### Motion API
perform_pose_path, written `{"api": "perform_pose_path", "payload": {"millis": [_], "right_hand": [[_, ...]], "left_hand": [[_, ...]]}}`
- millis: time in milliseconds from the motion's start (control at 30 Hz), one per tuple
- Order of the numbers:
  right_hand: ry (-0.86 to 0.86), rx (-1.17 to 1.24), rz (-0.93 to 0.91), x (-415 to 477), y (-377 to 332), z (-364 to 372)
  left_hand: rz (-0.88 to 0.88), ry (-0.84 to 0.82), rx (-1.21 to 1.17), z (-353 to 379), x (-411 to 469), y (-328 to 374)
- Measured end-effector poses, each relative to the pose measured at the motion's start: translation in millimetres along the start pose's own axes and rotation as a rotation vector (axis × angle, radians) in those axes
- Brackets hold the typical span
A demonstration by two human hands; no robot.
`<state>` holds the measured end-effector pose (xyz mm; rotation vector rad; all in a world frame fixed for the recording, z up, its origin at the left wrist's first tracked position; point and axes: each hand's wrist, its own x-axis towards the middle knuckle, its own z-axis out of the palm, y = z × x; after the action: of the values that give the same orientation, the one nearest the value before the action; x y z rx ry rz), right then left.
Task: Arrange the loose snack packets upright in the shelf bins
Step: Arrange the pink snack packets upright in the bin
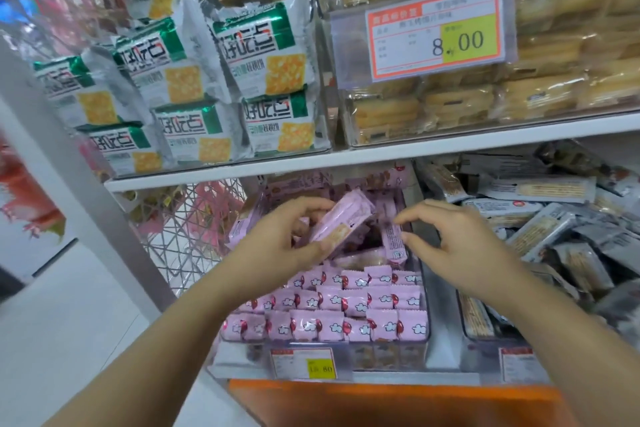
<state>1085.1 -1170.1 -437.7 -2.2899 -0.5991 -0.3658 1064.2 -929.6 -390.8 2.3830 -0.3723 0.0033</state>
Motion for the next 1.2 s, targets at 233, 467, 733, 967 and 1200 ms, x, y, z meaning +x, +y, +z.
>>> {"api": "perform_pose_path", "payload": {"millis": [233,467,733,967,1200], "right_hand": [[-0.027,-0.052,-0.005,-3.0,-6.6,4.9],[-0.023,-0.074,-0.021,-5.6,-6.0,6.0],[-0.029,-0.057,0.001,-5.3,-1.9,3.8],[-0.031,-0.009,0.032,-2.6,1.8,-1.4],[-0.052,-0.039,0.039,-2.6,8.6,-2.1]], "left_hand": [[0.133,-0.062,0.415,-27.1,-44.9,-43.5],[0.151,0.011,0.526,-25.0,-59.5,-59.2],[0.173,0.055,0.629,-18.2,-57.0,-57.9],[0.113,-0.086,0.447,-3.7,2.4,-13.0],[0.054,-0.26,0.6,28.2,94.1,-19.1]]}}
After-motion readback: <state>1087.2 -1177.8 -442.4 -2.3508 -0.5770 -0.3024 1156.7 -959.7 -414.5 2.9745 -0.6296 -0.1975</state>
